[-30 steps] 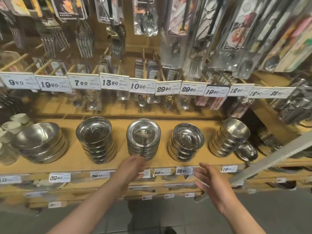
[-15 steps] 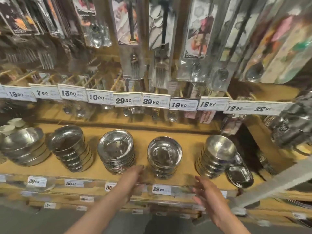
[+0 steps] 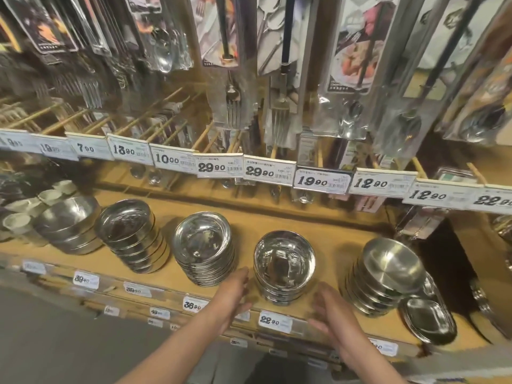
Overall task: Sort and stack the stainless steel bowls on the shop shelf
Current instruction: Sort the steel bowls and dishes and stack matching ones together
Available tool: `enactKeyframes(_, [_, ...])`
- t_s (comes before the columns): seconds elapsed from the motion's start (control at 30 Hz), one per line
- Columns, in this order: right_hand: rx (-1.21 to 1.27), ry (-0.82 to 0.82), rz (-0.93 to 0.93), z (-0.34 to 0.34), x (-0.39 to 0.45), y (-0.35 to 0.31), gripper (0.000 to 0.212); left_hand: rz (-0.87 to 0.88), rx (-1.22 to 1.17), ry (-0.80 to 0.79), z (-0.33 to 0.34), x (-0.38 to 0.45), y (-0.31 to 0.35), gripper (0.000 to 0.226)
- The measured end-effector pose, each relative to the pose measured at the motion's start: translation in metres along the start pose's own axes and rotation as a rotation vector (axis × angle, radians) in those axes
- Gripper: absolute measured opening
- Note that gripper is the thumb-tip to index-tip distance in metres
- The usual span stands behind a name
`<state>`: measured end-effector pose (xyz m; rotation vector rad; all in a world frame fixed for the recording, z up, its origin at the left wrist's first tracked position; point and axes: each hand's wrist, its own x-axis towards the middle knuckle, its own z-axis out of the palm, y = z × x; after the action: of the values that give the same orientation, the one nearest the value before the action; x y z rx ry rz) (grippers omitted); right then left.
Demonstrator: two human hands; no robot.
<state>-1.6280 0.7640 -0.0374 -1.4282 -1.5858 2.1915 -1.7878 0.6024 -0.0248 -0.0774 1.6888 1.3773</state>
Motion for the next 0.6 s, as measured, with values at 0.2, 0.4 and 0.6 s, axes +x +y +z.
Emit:
enactKeyframes(0.2, [-0.020, -0.026, -0.033, -0.001, 0.010, 0.003, 0.048, 0.007, -0.029, 0.039, 0.005, 0.008, -0.002, 0.018])
enactKeyframes(0.4, [0.042, -0.044, -0.032, -0.003, 0.009, 0.000, 0.053, -0.005, -0.118, 0.064, 0.008, 0.019, -0.009, 0.045])
enactKeyframes(0.6, [0.135, -0.092, -0.031, 0.011, 0.008, -0.013, 0.053, -0.051, -0.204, -0.003, 0.021, 0.015, -0.005, 0.053])
